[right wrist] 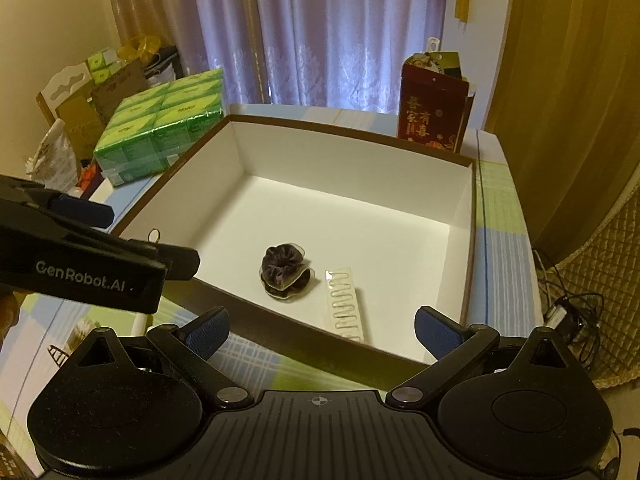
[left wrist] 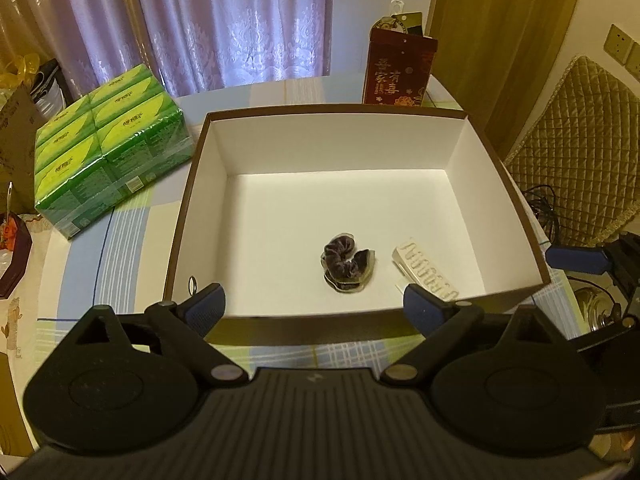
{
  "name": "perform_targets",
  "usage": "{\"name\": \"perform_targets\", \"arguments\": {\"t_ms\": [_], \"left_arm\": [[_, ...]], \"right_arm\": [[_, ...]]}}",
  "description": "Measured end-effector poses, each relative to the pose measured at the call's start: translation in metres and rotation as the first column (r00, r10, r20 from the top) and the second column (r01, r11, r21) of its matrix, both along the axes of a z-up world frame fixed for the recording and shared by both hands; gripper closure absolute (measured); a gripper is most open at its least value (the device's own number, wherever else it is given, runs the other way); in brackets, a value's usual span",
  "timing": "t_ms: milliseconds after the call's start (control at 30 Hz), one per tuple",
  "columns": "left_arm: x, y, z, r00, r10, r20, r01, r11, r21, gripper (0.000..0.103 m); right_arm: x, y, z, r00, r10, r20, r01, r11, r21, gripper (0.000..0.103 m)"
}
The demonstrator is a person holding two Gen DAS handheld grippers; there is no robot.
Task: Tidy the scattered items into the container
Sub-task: 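Withdraw both tools from the box back toward the remaining items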
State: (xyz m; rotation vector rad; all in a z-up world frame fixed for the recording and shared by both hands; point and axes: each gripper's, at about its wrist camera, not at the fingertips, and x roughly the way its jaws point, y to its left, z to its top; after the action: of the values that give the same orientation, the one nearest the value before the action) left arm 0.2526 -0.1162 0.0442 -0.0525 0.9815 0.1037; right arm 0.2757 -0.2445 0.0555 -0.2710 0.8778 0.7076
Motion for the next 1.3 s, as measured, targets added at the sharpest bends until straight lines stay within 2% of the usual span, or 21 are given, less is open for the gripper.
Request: {"name": "perform_targets", "arguments": {"t_ms": [300, 633, 1000, 1300], "left_arm": [[-0.029, -0.005, 0.008, 1.000, -0.002, 0.028, 0.002, 1.000, -0.017, 0.006], [-0.077, 0.005, 0.013, 0.997, 0.045, 0.059, -0.045, 0.999, 0.000, 0.006], [-0.138, 0.033, -0.008, 0.986, 0.156, 0.050, -0.156, 0.988, 0.000, 0.006], [-0.185, 0.045, -0.033, 0.971, 0.236, 0.021, -0.236, 0.972, -0.011, 0.007]], "right_arm": [[-0.020, -0.013, 0.010, 1.000, 0.001, 0.032, -0.002, 0.999, 0.040, 0.000], [-0.044, -0.021, 0.003, 0.998, 0.060, 0.035, -0.062, 0.995, 0.075, 0.000], [-0.067, -0.025, -0.012, 0.991, 0.130, 0.024, -0.131, 0.987, 0.096, 0.000], [-0.082, -0.021, -0.034, 0.983, 0.182, -0.032, -0.178, 0.980, 0.092, 0.000]]}}
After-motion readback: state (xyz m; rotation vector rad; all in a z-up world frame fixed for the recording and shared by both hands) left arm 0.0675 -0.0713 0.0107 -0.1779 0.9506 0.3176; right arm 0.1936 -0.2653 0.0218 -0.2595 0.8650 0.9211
